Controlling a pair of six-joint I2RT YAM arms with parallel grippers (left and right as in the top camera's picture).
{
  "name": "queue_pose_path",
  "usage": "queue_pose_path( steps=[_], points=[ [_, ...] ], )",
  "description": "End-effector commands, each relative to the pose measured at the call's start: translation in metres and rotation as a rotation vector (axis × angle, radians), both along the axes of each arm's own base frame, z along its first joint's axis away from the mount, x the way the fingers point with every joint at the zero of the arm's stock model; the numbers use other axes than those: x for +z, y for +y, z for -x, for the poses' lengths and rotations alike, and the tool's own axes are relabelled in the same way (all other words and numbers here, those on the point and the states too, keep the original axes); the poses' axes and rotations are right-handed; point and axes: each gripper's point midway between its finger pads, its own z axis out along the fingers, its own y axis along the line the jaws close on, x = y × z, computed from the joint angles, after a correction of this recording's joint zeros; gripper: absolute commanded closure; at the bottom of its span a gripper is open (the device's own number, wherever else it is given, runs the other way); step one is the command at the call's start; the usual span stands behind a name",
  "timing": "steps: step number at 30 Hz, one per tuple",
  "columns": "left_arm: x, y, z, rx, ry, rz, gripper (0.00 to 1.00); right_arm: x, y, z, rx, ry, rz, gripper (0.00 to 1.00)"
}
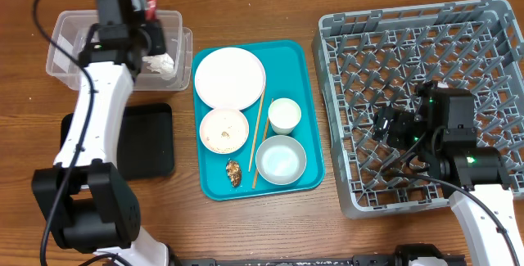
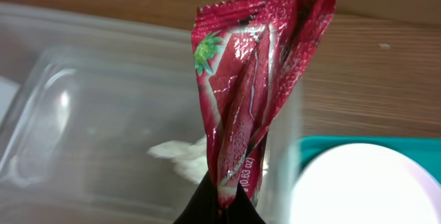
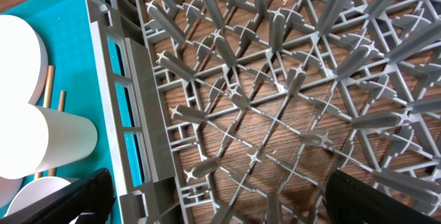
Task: Sort waste into correct bins and load items into the dishwasher
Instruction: 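Lift the tissue and red wrapper with the left gripper into the clear bin, then move the left gripper to the white cup and grasp it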
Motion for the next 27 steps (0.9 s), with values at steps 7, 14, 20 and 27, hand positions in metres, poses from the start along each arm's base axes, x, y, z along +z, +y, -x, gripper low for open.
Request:
queue_pose_path(
  steps=[7, 14, 20, 27],
  points=[
    [-0.0271, 0.0236, -0.0035, 0.106, 0.041, 0.041, 0.76, 0.0129, -0.0003, -0.0044, -0.005, -0.037, -0.008, 0.00],
    [-0.0258, 0.0238, -0.0049, 0.106, 0.034, 0.040, 0.56, 0.0129, -0.0003, -0.0044, -0.005, -0.037, -0.008, 0.00],
    [-0.0261, 0.0236, -0.0047, 0.105, 0.035, 0.041, 0.51, 0.0129, -0.0003, -0.0044, -0.005, -0.037, -0.008, 0.00],
    [-0.0269, 0.0173, -0.0047, 0.088, 0.039, 0.051, 0.48, 0.0129, -0.0003, -0.0044, -0.005, -0.037, -0.008, 0.00]
  ],
)
